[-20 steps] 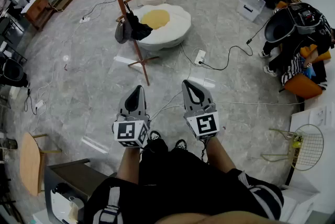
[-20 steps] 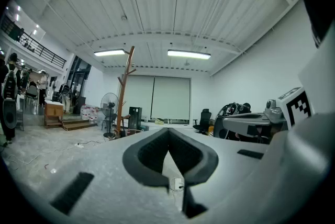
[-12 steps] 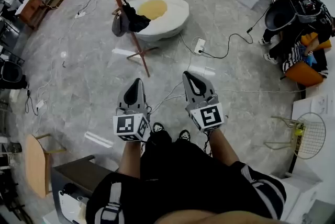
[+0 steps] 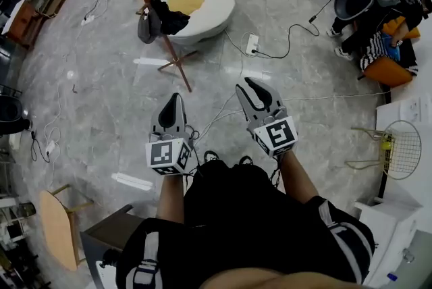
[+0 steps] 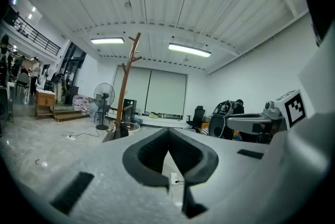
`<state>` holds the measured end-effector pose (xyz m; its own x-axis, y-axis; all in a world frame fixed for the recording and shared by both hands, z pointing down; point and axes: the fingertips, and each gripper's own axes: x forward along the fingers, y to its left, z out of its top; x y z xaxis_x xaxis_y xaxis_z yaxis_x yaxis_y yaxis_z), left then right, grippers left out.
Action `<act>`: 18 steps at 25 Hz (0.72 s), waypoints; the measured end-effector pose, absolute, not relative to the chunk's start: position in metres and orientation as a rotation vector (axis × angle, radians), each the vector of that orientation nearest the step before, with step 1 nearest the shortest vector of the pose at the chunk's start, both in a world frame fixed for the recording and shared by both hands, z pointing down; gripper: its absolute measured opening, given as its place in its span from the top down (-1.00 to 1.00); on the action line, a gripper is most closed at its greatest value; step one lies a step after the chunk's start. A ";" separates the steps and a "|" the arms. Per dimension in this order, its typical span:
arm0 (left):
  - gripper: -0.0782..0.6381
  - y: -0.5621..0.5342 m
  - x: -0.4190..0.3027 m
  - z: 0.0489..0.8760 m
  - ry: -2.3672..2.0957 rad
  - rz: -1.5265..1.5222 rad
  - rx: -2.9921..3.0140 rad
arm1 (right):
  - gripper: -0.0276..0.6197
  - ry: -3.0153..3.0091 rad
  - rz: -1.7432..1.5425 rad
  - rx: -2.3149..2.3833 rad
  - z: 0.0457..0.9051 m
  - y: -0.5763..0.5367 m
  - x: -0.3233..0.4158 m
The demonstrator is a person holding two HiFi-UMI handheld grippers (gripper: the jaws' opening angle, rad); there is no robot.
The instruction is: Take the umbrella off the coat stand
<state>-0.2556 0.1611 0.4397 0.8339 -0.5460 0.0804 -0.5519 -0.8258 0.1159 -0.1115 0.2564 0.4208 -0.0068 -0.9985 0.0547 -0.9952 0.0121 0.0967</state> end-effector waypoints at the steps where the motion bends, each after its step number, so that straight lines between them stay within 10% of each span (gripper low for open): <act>1: 0.79 0.155 -0.260 0.441 -0.864 0.071 2.880 | 0.59 -2.164 -0.023 2.145 0.423 0.252 -0.114; 18: 0.79 0.082 -0.277 0.455 -0.903 0.116 2.856 | 0.20 -2.206 0.018 2.130 0.434 0.171 -0.111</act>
